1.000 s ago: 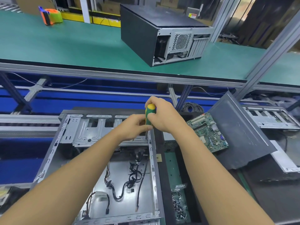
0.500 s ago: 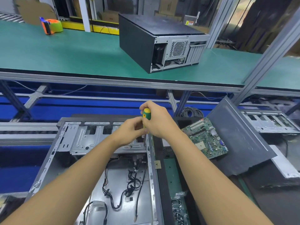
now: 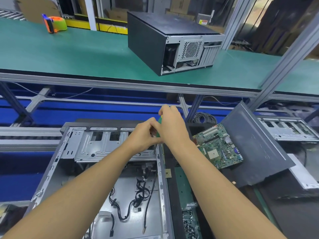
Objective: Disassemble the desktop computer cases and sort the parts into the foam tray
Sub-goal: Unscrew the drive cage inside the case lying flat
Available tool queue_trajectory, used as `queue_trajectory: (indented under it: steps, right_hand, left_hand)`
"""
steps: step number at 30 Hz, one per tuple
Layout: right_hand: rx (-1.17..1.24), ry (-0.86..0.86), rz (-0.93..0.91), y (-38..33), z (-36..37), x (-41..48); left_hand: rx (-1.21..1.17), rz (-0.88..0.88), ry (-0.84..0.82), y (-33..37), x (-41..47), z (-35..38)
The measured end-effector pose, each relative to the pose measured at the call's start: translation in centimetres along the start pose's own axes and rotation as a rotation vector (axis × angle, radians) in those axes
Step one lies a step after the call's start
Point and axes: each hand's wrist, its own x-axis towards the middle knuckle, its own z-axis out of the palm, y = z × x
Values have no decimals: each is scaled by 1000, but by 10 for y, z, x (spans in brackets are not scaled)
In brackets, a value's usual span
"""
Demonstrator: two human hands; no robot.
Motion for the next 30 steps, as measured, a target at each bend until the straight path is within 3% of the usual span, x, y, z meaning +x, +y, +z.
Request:
queue_trajectory:
  steps: [8, 12, 16, 18, 21, 24, 27, 30]
  right_hand:
    - [109, -277, -217, 1, -10, 0]
    - [51, -336, -226, -5, -9, 5]
    - [-161, -137, -127, -5, -3, 4]
    - [-136, -82, -62, -8, -2, 2]
    - [-10, -102, -47, -13, 2, -1]
    - [10, -115, -120, -11, -4, -3]
    - [14, -227, -151, -7, -18, -3]
    - [46, -313, -145, -6, -26, -4]
  left_hand:
    - [-72, -53, -248, -11, -8, -11]
    - [-55, -93, -158, -14, -6, -15]
    - [32, -116, -8, -9, -8, -7]
    - [24, -111, 23, -9, -9, -2]
    - [28, -75, 48, -10, -9, 2]
    - [-48, -76, -29, -12, -9, -3]
    - [-244, -24, -87, -15, -12, -11]
    - [-217, -17, -71, -13, -11, -13]
